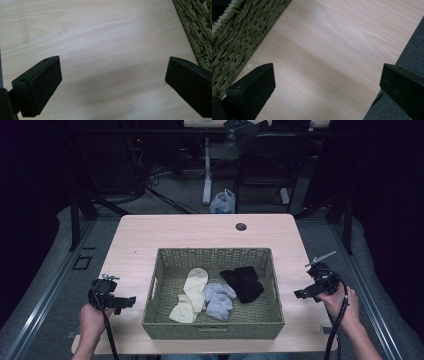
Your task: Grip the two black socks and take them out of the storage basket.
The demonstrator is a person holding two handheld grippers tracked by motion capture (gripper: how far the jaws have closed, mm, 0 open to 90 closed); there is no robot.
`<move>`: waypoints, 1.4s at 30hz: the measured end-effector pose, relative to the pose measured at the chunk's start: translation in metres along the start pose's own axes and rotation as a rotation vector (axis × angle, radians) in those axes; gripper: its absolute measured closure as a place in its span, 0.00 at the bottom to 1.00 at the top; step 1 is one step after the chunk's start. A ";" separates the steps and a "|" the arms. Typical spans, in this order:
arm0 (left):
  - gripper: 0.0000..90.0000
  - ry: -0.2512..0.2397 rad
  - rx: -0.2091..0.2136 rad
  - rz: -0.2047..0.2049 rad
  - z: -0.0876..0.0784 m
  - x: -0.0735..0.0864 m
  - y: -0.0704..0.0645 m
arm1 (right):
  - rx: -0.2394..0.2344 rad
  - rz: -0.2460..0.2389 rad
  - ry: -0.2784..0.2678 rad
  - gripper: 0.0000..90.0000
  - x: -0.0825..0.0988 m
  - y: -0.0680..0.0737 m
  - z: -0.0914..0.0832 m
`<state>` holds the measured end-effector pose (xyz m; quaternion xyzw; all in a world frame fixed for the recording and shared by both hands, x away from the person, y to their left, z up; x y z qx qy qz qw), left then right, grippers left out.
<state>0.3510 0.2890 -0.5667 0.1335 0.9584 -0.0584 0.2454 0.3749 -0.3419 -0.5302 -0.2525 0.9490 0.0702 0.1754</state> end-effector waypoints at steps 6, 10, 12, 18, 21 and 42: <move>0.01 -0.001 0.010 0.003 0.000 0.000 0.000 | -0.004 0.015 -0.018 0.00 -0.001 0.002 -0.003; 0.01 0.001 0.008 0.005 0.000 0.001 0.000 | -0.011 0.003 -0.014 0.00 -0.003 0.003 -0.005; 0.01 0.001 0.009 0.005 0.000 0.002 0.001 | -0.004 -0.003 -0.012 0.00 -0.005 0.004 -0.006; 0.01 0.000 0.003 -0.008 -0.002 0.004 0.003 | -0.022 -0.016 -0.043 0.00 -0.014 0.010 -0.013; 0.01 0.001 0.002 -0.009 -0.003 0.004 0.003 | -0.007 -0.038 -0.037 0.00 -0.016 0.011 -0.015; 0.01 -0.020 0.012 -0.011 -0.005 0.006 0.003 | -0.050 -0.115 -0.108 0.01 -0.053 0.049 -0.060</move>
Point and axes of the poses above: each handheld gripper's, and its own axes: z roughly forward along the jaws, x roughly out of its underside, y roughly to its left, the point moved 3 cm from there along z, roughly forward along the jaws, and after that the axes turned 1 degree about y, right-handed, at the moved point
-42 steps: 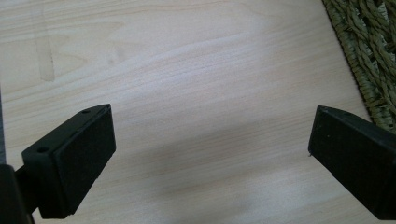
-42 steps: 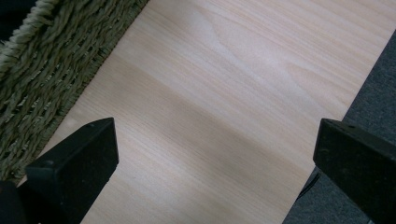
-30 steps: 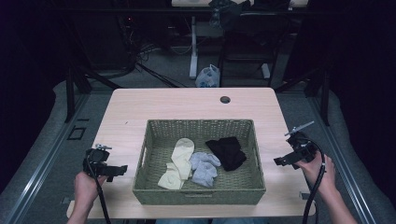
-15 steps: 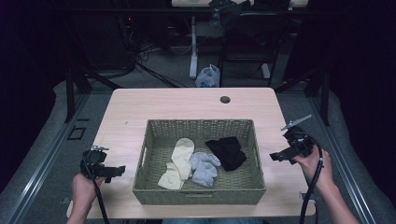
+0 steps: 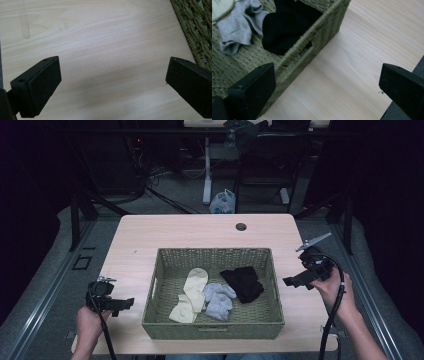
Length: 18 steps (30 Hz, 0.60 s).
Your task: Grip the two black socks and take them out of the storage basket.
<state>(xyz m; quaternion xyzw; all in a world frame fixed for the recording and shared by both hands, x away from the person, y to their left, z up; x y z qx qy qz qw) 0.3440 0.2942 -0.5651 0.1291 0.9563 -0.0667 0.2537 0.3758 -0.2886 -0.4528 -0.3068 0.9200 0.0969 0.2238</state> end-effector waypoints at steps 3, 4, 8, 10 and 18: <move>0.01 0.004 0.000 0.005 0.000 0.000 -0.001 | -0.009 -0.025 0.000 0.01 -0.010 0.006 -0.003; 0.01 0.005 0.001 0.002 0.000 0.000 -0.001 | -0.009 -0.029 -0.005 0.01 -0.013 0.009 -0.004; 0.01 0.005 0.003 0.003 0.001 0.000 0.001 | -0.022 -0.062 -0.008 0.01 -0.027 0.019 -0.007; 0.01 0.007 0.007 0.000 0.001 0.000 0.000 | -0.027 -0.073 -0.010 0.00 -0.034 0.026 -0.006; 0.00 0.009 0.008 0.006 0.001 0.000 0.000 | -0.037 -0.128 0.033 0.00 -0.058 0.047 0.011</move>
Point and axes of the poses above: each handheld gripper's, and its own axes: z roughly forward along the jaws, x roughly out of its underside, y roughly to its left, the point moved 3 cm from there along z, roughly forward along the jaws, and after that the axes turned 1 degree about y, right-handed, at the moved point
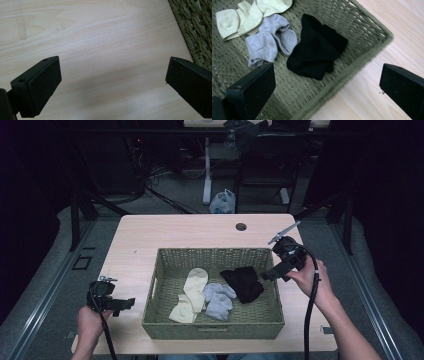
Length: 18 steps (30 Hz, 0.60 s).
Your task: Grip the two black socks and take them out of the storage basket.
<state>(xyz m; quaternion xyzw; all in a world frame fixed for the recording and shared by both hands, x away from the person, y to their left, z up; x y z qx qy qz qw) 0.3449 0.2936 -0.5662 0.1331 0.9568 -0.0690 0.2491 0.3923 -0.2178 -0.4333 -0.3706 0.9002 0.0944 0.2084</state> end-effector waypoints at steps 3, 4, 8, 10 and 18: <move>0.00 -0.003 0.003 -0.004 0.000 0.000 0.000 | -0.010 -0.007 0.019 0.00 -0.008 0.005 0.010; 0.00 0.002 0.011 -0.004 -0.001 0.000 0.001 | -0.017 -0.009 0.026 0.00 -0.010 0.006 0.013; 0.00 -0.008 0.014 -0.008 0.000 0.001 0.000 | -0.035 -0.020 0.057 0.00 -0.018 0.011 0.028; 0.00 -0.006 0.015 -0.008 0.000 0.001 0.000 | -0.041 -0.022 0.075 0.00 -0.021 0.013 0.035; 0.00 -0.002 0.018 -0.011 0.000 0.001 0.002 | -0.060 -0.015 0.129 0.03 -0.031 0.019 0.065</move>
Point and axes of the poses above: each handheld gripper's, and its own axes: z roughly forward along the jaws, x roughly out of its underside, y roughly to its left, the point moved 3 cm from there along z, roughly forward along the jaws, and after that the axes turned 1 degree about y, right-handed, at the moved point
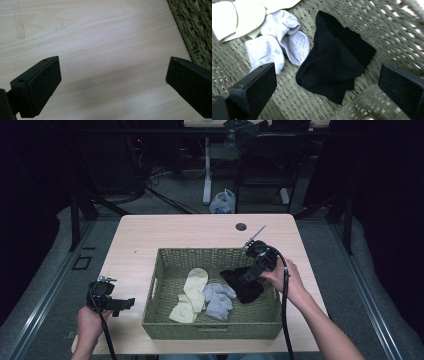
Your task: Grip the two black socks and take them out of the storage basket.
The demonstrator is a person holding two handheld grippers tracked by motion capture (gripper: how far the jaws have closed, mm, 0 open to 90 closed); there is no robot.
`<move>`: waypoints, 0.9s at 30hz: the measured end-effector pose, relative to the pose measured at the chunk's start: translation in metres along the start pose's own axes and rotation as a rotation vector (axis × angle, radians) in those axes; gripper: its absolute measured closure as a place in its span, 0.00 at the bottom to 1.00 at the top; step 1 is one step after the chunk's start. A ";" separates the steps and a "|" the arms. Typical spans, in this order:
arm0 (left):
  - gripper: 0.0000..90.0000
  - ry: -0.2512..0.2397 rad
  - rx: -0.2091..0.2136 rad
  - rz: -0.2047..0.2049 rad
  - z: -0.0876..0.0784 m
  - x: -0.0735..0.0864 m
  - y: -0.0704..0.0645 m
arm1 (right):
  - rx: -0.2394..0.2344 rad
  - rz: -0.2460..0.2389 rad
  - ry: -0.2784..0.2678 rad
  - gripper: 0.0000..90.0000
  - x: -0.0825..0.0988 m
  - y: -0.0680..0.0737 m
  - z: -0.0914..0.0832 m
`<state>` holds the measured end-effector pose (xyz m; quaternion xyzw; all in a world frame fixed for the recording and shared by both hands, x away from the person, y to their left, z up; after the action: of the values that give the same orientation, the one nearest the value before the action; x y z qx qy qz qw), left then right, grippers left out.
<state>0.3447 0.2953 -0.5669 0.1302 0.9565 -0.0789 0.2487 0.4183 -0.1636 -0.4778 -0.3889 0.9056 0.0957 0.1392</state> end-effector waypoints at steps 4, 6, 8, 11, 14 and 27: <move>0.00 -0.003 -0.002 0.001 0.000 0.000 0.000 | -0.016 0.010 0.030 0.08 -0.004 0.002 0.014; 0.00 -0.005 -0.004 0.002 0.000 0.000 -0.001 | -0.020 0.009 0.045 0.10 -0.005 0.004 0.021; 0.00 -0.001 -0.002 0.002 0.000 0.000 -0.001 | -0.021 0.014 0.066 0.16 -0.006 0.005 0.026; 0.00 -0.001 -0.003 0.001 0.000 0.000 0.000 | -0.001 0.019 0.095 0.18 -0.007 0.004 0.032; 0.00 -0.001 -0.002 0.001 0.000 0.000 0.000 | 0.012 0.026 0.124 0.24 -0.008 0.004 0.039; 0.00 0.009 0.000 0.003 0.000 0.000 0.000 | 0.085 0.063 0.235 0.57 -0.007 0.004 0.063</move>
<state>0.3446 0.2949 -0.5667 0.1321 0.9575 -0.0778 0.2443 0.4313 -0.1378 -0.5346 -0.3627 0.9307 0.0155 0.0454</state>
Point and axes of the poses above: each handheld gripper's, and its own axes: z roughly forward along the jaws, x roughly out of its underside, y roughly to its left, the point moved 3 cm from there along z, roughly forward along the jaws, and after that the axes turned 1 degree about y, right-handed, at the moved point
